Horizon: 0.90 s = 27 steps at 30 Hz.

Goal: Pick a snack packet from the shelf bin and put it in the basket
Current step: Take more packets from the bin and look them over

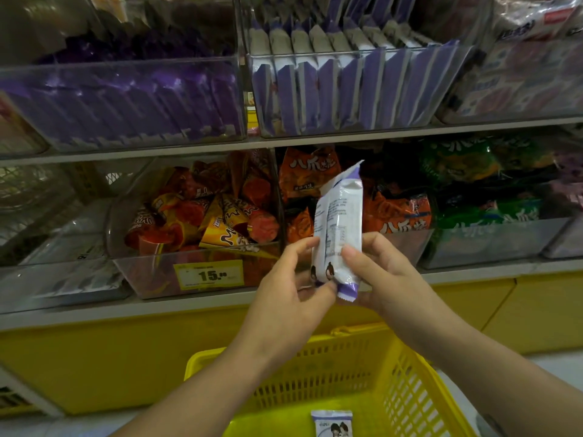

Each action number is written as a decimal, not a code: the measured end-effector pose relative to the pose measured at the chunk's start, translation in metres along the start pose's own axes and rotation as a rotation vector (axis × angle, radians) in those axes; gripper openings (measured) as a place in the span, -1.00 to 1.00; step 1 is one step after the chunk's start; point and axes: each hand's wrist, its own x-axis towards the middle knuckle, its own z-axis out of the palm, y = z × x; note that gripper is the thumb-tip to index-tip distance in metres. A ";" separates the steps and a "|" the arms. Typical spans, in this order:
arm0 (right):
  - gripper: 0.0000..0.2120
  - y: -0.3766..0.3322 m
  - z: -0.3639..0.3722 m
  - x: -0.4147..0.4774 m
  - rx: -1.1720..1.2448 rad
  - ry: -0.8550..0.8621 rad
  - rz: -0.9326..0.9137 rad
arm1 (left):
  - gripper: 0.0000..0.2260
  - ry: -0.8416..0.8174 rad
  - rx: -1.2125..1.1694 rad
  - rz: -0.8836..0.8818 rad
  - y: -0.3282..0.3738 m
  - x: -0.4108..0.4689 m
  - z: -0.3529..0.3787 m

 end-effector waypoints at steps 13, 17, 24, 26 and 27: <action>-0.62 0.001 0.002 -0.005 -0.112 -0.096 0.031 | -0.49 0.039 0.054 -0.074 -0.006 0.010 -0.013; -0.56 0.000 0.004 -0.006 -0.139 -0.142 0.044 | -0.43 0.105 0.157 -0.089 -0.006 0.011 -0.015; -0.56 0.000 0.002 -0.005 -0.096 -0.208 0.126 | -0.63 0.153 0.113 -0.140 -0.002 0.015 -0.026; -0.56 0.001 0.001 -0.004 -0.092 -0.229 0.143 | -0.69 0.148 0.091 -0.156 -0.002 0.017 -0.028; -0.56 0.001 0.000 -0.004 -0.090 -0.243 0.152 | -0.70 0.143 0.080 -0.168 -0.003 0.017 -0.029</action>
